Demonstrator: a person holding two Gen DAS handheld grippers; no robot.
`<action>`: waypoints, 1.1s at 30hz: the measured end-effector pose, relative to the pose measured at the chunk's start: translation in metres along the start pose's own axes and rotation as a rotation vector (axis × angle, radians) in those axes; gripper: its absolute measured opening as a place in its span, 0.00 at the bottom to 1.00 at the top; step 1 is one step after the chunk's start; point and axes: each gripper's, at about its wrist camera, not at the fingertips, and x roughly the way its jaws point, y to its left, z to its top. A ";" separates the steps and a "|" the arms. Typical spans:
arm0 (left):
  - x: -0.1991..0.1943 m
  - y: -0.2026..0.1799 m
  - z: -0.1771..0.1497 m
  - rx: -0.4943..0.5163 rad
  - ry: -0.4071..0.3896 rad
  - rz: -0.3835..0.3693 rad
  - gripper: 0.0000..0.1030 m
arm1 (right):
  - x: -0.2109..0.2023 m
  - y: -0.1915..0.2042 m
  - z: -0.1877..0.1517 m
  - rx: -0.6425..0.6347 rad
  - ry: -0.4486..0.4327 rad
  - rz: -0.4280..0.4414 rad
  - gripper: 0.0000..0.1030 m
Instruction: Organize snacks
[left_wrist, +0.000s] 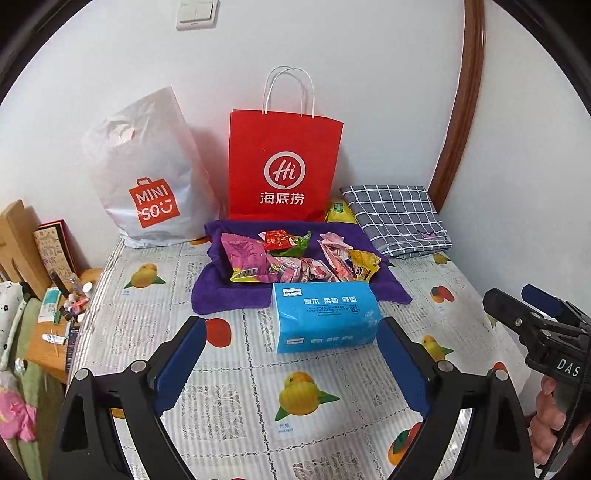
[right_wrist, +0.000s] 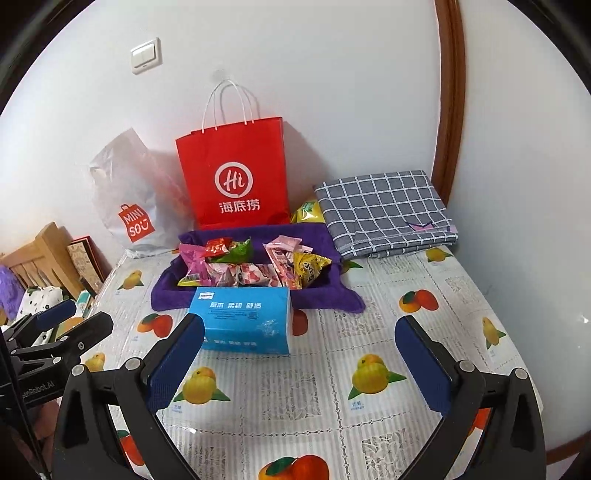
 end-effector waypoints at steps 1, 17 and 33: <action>-0.001 0.000 -0.001 0.001 -0.002 0.000 0.91 | -0.001 0.000 0.000 -0.001 -0.001 0.002 0.99; -0.005 -0.003 -0.003 0.011 0.000 0.003 0.91 | -0.007 0.002 -0.006 -0.002 -0.003 0.009 0.99; -0.006 -0.004 -0.003 0.012 -0.003 0.004 0.91 | -0.007 0.005 -0.007 -0.004 -0.003 0.013 0.99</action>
